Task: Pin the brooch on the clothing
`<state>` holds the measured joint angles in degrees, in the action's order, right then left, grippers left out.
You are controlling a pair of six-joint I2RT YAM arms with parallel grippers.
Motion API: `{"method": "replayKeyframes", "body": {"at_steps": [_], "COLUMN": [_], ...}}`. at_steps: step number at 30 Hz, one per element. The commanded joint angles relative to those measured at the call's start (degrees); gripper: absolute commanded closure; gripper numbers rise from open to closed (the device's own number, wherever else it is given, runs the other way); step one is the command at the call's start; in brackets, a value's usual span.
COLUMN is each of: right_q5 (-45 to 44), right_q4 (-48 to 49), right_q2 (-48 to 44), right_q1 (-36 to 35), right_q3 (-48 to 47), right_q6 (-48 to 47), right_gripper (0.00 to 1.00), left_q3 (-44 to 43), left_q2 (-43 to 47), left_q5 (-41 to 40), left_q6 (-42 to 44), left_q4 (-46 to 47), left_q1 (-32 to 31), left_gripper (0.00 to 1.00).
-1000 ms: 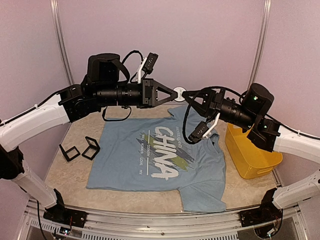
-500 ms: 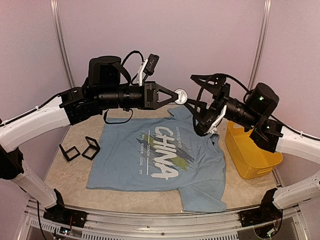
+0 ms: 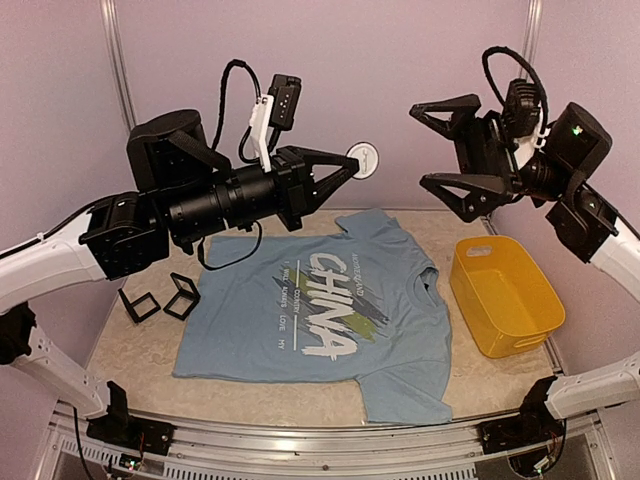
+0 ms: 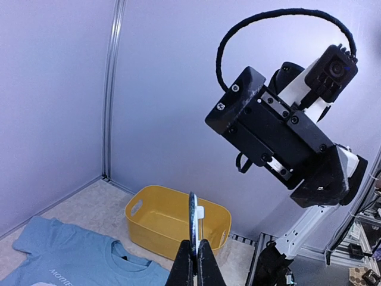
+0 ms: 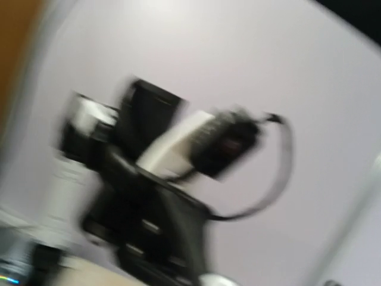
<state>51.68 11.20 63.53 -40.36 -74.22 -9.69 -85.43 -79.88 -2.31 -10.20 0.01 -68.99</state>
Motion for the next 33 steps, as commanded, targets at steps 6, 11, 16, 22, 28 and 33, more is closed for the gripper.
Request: {"method": "replayKeyframes", "body": {"at_steps": [6,11,16,22,28,33], "right_q5": [-3.5,-2.5,-0.5,-0.6,-0.5,-2.2], "right_q4": [-2.6,-2.0,-1.2,-1.6,-3.6,-6.2], "right_q2": [3.9,5.6,7.3,8.2,9.1,9.7], "right_q1": [-0.8,-0.9,-1.3,-1.6,-1.6,-1.6], "right_q3": [-1.9,-1.6,-1.5,-1.6,-2.9,-3.7], "right_q6": [23.9,25.9,27.2,27.2,27.1,25.9], "right_gripper": [0.37,0.42,0.43,0.41,0.55,0.59], "left_q3": [1.0,1.1,1.0,1.1,2.0,2.1], "left_q2": [-0.9,-0.9,-0.9,-0.9,-0.6,-0.6], "left_q5": [-4.6,-4.8,-4.5,-3.7,-2.3,-0.9], "left_q6": [5.2,6.0,6.3,6.7,7.3,8.2], "left_q4": [1.8,2.3,2.1,2.1,2.9,3.6], "left_q1": [-2.3,-2.9,-3.1,-3.2,-3.3,-3.6], "left_gripper": [1.00,1.00,1.00,1.00,1.00,1.00]}}
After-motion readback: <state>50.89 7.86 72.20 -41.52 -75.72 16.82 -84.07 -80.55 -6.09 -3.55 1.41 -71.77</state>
